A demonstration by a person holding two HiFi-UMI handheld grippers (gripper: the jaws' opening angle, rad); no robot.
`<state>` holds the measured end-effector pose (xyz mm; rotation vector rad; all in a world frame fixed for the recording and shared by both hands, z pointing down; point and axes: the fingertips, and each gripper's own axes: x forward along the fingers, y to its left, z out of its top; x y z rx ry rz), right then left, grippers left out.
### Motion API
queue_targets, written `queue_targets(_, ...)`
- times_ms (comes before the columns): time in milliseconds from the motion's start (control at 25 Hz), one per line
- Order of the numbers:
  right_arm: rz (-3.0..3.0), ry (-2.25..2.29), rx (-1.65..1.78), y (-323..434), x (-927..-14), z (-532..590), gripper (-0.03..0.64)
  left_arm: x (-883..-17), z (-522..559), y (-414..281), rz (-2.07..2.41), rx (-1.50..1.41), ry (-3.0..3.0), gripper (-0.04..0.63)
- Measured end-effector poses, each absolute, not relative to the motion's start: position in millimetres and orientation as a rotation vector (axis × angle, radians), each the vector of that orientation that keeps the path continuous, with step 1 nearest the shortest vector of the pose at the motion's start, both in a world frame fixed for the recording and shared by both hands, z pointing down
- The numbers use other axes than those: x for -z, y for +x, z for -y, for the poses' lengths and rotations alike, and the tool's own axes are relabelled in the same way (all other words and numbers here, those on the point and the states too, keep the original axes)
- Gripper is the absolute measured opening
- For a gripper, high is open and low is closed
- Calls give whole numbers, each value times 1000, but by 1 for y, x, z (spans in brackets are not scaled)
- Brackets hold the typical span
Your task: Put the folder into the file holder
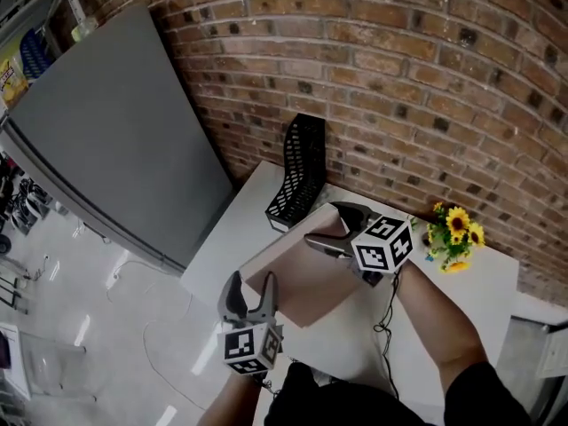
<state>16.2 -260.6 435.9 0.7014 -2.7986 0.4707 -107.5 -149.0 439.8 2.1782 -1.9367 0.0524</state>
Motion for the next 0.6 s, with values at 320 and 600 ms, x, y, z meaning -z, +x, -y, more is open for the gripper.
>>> queue_targets(320,2843,747,-579,54,-429,248,443,-422,143,-77,1971,-93,2316,281)
queue_targets(600,2887,826,-735,81,-422,241,360,-418,129,-59,1971,-96,2371,281)
